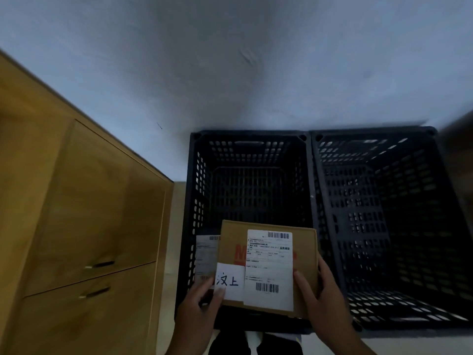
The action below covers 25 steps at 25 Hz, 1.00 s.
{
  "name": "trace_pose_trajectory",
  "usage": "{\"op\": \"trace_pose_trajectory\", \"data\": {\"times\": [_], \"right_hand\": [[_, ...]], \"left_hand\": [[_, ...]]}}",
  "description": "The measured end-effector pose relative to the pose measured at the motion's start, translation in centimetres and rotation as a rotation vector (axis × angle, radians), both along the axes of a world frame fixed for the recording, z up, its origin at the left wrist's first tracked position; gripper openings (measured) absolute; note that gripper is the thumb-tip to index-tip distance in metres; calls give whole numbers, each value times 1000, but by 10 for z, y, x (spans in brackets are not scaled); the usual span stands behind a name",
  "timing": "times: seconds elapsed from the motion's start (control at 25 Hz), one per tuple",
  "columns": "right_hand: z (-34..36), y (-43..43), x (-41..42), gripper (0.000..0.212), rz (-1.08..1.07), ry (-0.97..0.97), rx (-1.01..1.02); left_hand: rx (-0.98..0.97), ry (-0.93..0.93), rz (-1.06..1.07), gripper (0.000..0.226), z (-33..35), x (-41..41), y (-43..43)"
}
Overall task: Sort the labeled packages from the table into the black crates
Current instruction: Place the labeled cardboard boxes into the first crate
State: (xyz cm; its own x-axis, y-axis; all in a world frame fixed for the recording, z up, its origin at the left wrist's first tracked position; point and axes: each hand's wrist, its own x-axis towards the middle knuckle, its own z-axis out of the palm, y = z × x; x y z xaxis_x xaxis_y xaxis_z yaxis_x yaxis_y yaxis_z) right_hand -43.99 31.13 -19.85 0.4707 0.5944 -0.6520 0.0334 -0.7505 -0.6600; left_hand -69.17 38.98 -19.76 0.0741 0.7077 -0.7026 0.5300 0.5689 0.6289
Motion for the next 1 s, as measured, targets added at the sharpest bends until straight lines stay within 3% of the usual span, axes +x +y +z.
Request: {"op": "trace_pose_trajectory", "data": {"times": [0.28,0.56,0.76,1.0], "right_hand": [[-14,3,-22,79,27,-191,-99],[-38,9,-53,127,18,-257,-117],[-57,9,-59,134,77,-357,-121],[-78,6,-59,133,50,-305,-133]], "left_hand": [[-38,46,-120,42,-32,-4,-8],[-40,202,-155,67,-42,24,-21],[-30,323,-277,85,-44,43,-30],[92,391,-412,75,-55,50,-29]]}}
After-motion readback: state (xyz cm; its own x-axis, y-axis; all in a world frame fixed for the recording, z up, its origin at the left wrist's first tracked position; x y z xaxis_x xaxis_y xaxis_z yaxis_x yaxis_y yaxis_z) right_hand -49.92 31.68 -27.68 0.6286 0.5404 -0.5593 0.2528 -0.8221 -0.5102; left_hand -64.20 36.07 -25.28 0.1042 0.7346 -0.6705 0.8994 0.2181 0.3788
